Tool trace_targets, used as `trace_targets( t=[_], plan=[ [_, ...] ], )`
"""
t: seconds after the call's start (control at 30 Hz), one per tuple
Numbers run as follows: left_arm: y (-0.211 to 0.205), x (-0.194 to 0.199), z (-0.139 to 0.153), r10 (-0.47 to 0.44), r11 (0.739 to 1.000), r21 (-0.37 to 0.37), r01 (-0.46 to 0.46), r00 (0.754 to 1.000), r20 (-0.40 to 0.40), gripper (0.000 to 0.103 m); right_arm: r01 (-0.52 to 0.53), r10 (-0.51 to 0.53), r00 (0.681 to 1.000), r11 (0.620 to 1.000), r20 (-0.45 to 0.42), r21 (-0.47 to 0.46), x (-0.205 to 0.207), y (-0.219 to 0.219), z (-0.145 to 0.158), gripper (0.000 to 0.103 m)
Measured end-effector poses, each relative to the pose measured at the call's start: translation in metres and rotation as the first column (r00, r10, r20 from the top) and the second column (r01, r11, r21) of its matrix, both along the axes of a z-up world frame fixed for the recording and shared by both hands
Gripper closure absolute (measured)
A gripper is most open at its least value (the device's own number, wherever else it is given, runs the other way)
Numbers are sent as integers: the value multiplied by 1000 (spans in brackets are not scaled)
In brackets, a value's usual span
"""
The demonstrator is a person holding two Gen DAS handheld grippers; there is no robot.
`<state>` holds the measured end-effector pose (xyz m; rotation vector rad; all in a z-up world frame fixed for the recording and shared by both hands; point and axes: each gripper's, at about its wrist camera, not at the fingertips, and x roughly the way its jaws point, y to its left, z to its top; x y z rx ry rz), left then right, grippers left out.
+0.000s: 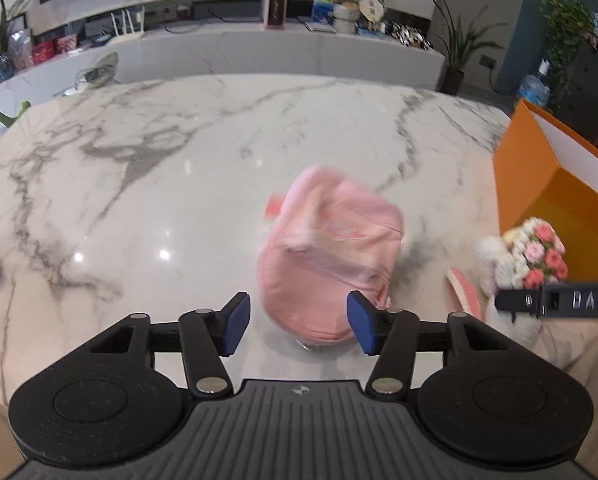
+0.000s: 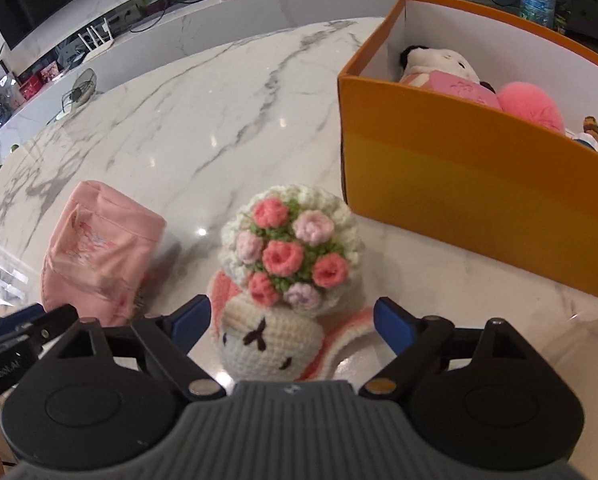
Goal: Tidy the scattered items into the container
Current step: 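Lift the pink pouch with the left tool while the right tool holds the bunny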
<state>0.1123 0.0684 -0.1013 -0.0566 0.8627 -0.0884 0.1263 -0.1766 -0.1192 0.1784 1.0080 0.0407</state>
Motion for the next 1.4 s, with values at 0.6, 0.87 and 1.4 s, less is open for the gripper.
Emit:
trace_targets(
  t=[0.6, 0.87, 1.4],
  plan=[
    [11, 28, -23, 42, 999, -20, -43, 998, -38, 53, -59, 60, 997, 998, -51, 25, 4, 8, -17, 44],
    [9, 22, -18, 40, 999, 5, -40, 999, 0, 91, -62, 62, 996, 998, -57, 3, 5, 11, -18, 45],
    [-8, -7, 38, -17, 998, 56, 6, 980, 201, 96, -8, 7, 1000, 999, 26, 35, -10, -7, 7, 47]
  ],
)
